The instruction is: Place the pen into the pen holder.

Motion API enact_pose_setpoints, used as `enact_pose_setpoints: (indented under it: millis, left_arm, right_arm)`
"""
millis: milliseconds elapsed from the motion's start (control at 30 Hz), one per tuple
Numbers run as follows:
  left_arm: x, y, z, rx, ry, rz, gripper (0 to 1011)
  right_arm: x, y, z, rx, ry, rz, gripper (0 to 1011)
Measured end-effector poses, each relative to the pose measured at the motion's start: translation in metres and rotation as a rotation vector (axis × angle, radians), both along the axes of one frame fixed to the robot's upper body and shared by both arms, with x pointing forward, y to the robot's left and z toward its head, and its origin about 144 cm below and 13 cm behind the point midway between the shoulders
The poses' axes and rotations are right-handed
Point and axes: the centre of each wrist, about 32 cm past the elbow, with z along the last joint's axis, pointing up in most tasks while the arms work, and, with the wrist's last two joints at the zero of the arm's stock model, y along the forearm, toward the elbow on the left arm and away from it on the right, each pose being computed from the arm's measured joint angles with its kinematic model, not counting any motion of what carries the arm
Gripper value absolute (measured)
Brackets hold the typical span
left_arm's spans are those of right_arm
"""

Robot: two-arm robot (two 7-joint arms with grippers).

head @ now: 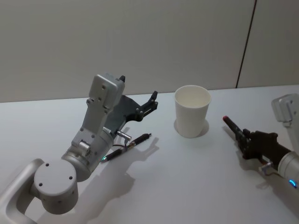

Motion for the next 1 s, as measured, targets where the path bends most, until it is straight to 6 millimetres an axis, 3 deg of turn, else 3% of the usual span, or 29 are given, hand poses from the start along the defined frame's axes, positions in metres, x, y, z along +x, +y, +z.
enact_pose_setpoints:
  millis: [1000]
  left_arm:
    - [0.0,0.0,0.0,0.0,0.0,0.0,1001]
  right_arm:
    - [-0.006,-0.013,0.015,0.096,-0.427,-0.075,176]
